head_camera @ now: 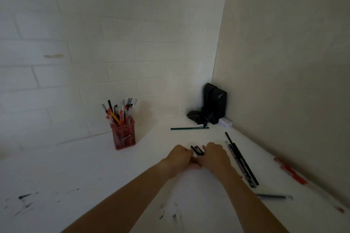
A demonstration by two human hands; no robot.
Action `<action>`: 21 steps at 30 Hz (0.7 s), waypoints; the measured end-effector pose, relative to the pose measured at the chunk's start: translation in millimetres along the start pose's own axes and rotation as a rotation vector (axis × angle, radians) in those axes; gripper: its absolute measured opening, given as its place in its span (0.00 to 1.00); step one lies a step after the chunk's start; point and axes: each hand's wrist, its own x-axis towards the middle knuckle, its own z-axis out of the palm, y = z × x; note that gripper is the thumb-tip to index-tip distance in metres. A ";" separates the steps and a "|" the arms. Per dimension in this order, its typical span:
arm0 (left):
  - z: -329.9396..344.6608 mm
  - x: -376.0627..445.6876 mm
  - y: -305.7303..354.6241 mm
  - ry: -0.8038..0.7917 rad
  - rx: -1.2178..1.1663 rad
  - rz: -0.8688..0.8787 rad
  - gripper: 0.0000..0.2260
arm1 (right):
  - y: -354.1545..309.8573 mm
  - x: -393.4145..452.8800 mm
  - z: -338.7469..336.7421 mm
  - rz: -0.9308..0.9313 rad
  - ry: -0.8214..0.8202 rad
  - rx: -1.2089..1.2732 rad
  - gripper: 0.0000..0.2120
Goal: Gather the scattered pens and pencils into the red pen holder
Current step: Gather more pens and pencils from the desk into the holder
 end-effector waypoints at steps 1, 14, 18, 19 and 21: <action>2.0 1.4 3.1 0.017 -0.001 -0.017 0.13 | -0.6 -0.3 -0.4 -0.004 0.000 0.011 0.23; 13.6 4.2 15.0 0.041 -0.037 -0.137 0.11 | -2.6 -7.9 -14.2 -0.040 -0.039 0.147 0.20; 17.1 -0.6 23.7 0.033 -0.254 -0.143 0.19 | -12.2 -10.4 -22.4 -0.088 -0.031 0.282 0.12; 18.6 -2.3 27.1 0.016 -0.355 -0.149 0.20 | -15.7 -11.9 -24.3 -0.099 -0.052 0.313 0.10; 21.6 -4.5 31.4 0.024 -0.552 -0.175 0.19 | -21.7 -15.6 -26.9 -0.096 -0.111 0.374 0.09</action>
